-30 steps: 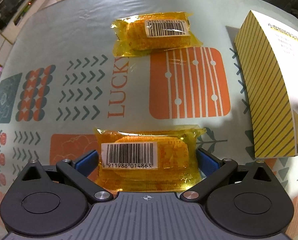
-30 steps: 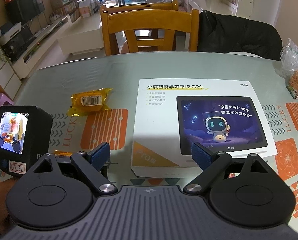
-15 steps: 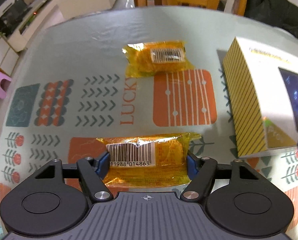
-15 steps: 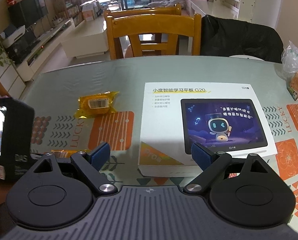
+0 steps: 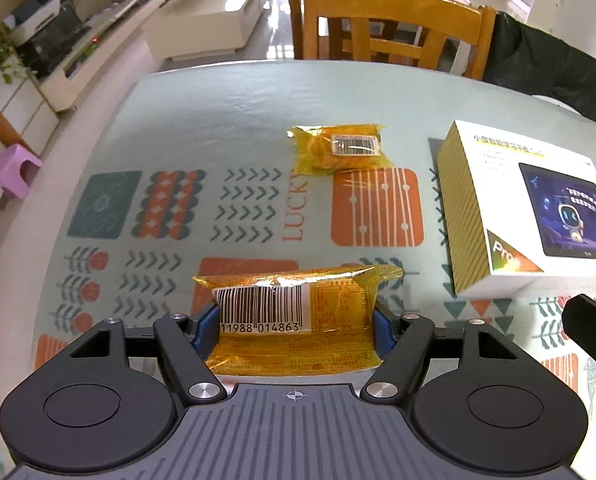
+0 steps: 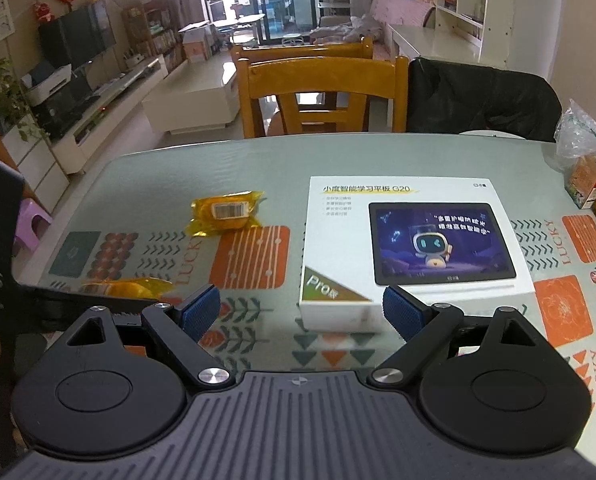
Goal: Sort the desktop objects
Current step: 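Lift the yellow snack pack with the left gripper over the white tray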
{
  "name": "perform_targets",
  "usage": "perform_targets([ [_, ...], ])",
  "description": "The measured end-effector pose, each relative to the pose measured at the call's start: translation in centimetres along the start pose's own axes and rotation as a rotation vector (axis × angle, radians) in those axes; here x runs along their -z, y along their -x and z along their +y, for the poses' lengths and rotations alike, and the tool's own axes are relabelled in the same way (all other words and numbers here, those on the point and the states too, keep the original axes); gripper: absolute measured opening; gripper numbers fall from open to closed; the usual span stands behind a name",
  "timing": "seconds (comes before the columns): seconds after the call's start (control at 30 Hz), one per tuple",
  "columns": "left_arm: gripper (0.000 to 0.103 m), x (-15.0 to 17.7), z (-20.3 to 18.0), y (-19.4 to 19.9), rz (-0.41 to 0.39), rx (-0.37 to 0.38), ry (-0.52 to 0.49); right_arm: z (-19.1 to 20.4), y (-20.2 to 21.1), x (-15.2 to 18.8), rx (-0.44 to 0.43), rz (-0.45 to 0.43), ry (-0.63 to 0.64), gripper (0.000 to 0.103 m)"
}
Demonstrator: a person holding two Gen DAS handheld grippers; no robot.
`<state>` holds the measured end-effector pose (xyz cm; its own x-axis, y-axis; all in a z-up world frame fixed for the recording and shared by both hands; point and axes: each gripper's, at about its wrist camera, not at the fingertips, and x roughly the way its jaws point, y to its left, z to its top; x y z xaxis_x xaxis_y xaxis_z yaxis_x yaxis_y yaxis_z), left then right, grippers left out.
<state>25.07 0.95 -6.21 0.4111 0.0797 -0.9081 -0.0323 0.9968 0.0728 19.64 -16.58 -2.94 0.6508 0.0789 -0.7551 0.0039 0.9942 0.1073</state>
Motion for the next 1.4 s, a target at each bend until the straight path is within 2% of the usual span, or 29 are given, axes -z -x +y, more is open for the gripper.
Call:
perform_targets([
  [0.37,0.07,6.3,1.0,3.4,0.009,-0.028,0.038,0.3,3.8,3.8,-0.035,-0.009,0.019,0.103],
  [0.83,0.07,13.7,0.6,7.4,0.012,-0.036,0.033,-0.4,8.1,9.0,-0.059,-0.018,0.026,0.103],
  [1.13,0.07,17.4,0.9,8.3,0.047,-0.024,0.035,-1.3,9.6,12.1,-0.048,0.007,0.014,0.103],
  [1.4,0.07,19.5,1.1,8.8,0.068,-0.011,0.039,-1.6,10.3,13.0,-0.049,0.003,0.008,0.103],
])
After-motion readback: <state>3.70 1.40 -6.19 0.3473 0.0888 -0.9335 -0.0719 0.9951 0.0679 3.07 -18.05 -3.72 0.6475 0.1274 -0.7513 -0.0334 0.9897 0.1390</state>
